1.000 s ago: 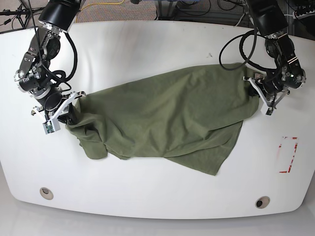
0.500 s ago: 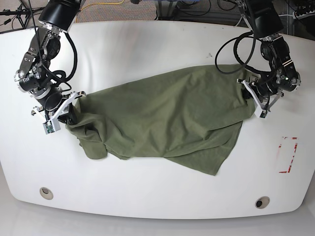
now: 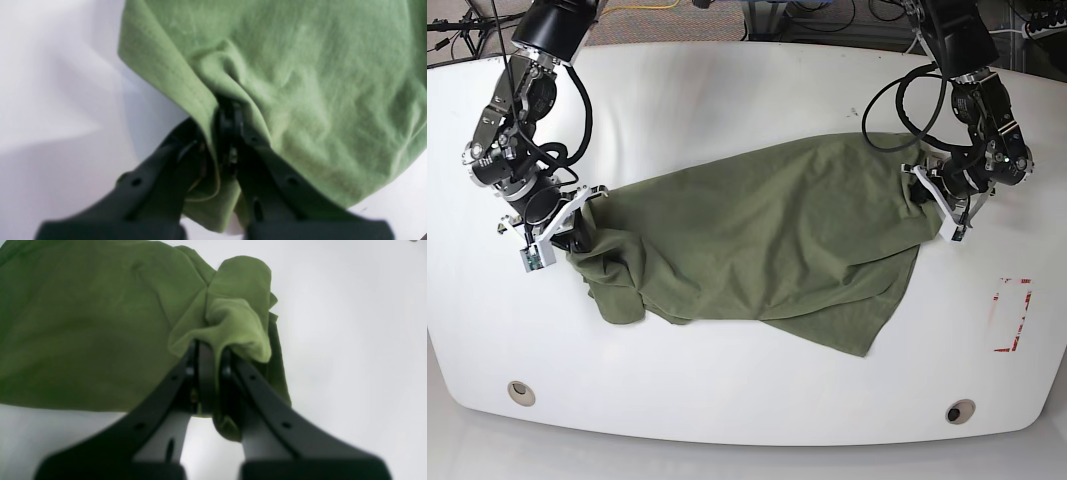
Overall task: Fold the T-shirt properly
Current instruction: 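Hold the shirt spread flat with both grippers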
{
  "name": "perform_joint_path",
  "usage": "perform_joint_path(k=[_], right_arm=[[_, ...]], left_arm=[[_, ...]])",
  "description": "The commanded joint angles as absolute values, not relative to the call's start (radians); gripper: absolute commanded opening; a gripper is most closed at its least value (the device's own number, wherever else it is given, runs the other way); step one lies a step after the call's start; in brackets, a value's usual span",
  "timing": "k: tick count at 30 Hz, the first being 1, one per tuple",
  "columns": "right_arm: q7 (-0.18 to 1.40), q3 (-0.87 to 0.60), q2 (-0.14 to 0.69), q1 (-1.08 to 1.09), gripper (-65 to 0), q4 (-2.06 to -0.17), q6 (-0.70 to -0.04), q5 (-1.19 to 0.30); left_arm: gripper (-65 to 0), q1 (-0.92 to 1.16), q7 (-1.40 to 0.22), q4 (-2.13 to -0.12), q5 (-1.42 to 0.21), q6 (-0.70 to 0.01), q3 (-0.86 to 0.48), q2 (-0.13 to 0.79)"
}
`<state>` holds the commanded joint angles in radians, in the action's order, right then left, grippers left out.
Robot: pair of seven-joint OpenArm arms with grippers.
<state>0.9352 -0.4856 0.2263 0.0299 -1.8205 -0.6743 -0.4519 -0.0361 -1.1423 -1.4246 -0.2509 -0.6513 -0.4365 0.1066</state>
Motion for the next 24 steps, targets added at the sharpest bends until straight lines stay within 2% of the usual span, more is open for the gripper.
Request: perform_joint_path(k=[10,24], right_arm=[[0.935,-0.486,0.226,0.03,-65.0,-1.822,-0.674,-0.452],[0.935,-0.484,0.232,0.07,-65.0,-1.81,-0.668,-0.45]], left_arm=[[-65.0,-0.036,-1.142,-1.445,-0.252,-0.651,-0.441,0.134],[-65.0,-0.053,-1.144,-1.707,-0.255,-0.647,-0.437,0.13]])
